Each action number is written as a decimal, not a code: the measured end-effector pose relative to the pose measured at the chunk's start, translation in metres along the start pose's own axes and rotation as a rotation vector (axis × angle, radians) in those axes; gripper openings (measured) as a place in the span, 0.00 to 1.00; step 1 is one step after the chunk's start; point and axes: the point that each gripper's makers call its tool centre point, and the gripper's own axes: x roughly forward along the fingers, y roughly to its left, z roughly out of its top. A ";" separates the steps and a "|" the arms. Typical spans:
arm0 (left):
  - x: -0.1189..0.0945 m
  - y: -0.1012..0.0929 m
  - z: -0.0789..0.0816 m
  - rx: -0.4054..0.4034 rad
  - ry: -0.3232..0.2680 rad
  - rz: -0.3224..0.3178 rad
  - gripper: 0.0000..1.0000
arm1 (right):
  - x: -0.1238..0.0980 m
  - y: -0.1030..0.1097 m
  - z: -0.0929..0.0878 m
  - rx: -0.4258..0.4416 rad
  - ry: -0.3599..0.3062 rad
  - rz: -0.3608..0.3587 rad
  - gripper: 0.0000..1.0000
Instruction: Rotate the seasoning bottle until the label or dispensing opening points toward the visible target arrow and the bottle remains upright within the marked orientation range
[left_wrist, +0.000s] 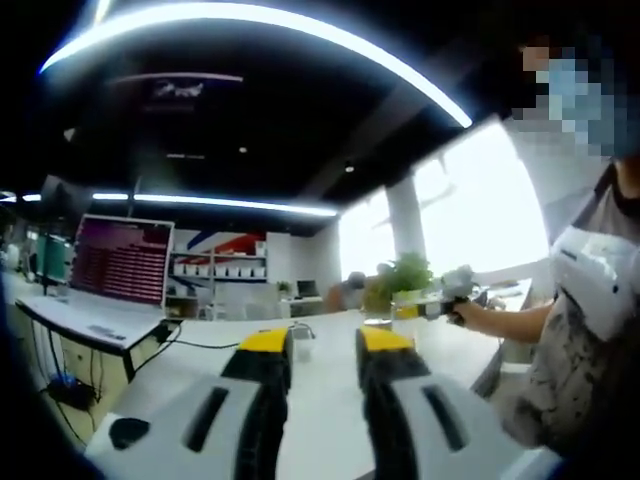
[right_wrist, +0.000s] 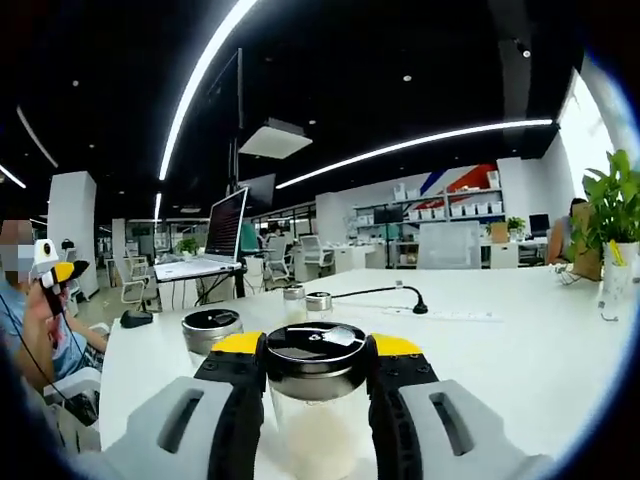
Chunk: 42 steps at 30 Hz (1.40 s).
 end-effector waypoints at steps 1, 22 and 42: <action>0.000 -0.001 0.000 -0.001 -0.001 -0.002 0.27 | 0.000 0.001 -0.001 -0.002 0.001 0.002 0.38; 0.002 -0.002 -0.003 -0.003 0.007 -0.008 0.27 | 0.001 0.016 -0.010 0.014 0.012 0.175 0.39; 0.007 -0.006 -0.005 -0.009 0.010 -0.037 0.26 | -0.005 0.031 -0.010 0.025 0.025 0.629 0.39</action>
